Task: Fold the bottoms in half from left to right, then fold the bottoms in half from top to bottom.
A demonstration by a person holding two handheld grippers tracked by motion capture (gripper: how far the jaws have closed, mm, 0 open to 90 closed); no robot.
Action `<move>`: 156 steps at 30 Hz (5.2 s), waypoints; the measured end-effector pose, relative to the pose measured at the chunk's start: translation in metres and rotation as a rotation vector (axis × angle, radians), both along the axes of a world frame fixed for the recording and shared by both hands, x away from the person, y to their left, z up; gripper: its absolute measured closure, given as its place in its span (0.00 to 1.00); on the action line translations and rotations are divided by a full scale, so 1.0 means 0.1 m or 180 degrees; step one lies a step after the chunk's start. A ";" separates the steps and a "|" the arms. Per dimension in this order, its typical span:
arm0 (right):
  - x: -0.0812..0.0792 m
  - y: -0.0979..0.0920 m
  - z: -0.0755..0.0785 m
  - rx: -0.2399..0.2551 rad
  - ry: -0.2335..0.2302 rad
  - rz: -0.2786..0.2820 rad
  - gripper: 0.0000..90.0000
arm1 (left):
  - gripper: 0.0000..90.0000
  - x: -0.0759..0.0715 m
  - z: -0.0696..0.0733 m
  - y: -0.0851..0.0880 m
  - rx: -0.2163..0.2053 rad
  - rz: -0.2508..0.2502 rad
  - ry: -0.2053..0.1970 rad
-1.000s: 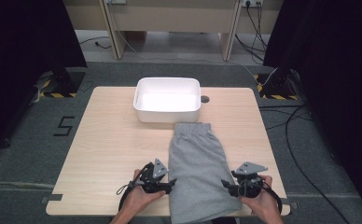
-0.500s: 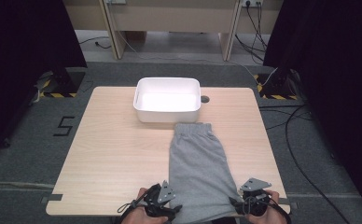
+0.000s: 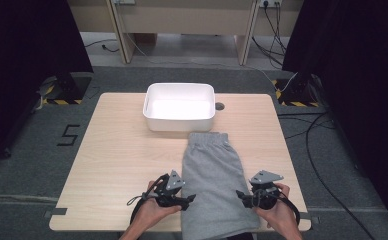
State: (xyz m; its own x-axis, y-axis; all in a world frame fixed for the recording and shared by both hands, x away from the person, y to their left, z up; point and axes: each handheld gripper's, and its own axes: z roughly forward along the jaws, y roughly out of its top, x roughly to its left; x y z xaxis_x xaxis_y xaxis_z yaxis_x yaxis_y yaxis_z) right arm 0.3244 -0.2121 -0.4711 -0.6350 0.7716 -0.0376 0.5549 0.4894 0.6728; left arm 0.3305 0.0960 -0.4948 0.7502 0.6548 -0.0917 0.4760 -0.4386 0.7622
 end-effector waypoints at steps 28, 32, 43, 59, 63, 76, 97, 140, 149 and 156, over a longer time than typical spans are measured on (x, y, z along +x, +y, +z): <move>0.78 0.61 -0.28 -0.0038 0.0177 0.0156 0.39 | 0.43 0.18 -0.22 0.10 0.0153 0.0062 -0.0135; 0.75 0.83 -0.29 -0.0005 0.0206 0.0153 0.39 | 0.43 0.15 -0.22 0.32 0.0158 0.0149 -0.0083; 0.77 1.19 -0.30 0.0024 0.0202 0.0219 0.38 | 0.43 0.15 -0.20 0.59 0.0190 0.0311 -0.0030; 0.90 1.24 -0.31 0.0039 0.0192 0.0254 0.37 | 0.42 0.22 -0.20 0.61 0.0188 0.0389 -0.0010; 0.91 1.24 -0.31 0.0060 0.0204 0.0256 0.37 | 0.41 0.22 -0.19 0.61 0.0175 0.0394 0.0023; 0.95 0.97 -0.07 0.0454 0.0179 0.0074 0.37 | 0.38 0.32 -0.04 0.85 -0.0191 0.0717 0.0070; 1.28 0.83 0.04 0.0403 0.0140 -0.0037 0.37 | 0.35 0.91 0.07 0.93 -0.0346 0.0955 0.0184; 1.81 1.12 -0.32 0.0491 0.0405 -0.0037 0.75 | 0.76 1.60 -0.15 0.64 -0.0165 0.1053 0.0379; 1.78 0.97 -0.26 0.1044 0.0468 0.0042 0.89 | 0.94 1.56 -0.04 0.79 -0.0553 0.0834 0.0399; 1.62 0.96 0.01 0.1080 0.0244 0.0252 0.90 | 0.95 1.46 0.19 0.80 -0.0451 0.0696 0.0226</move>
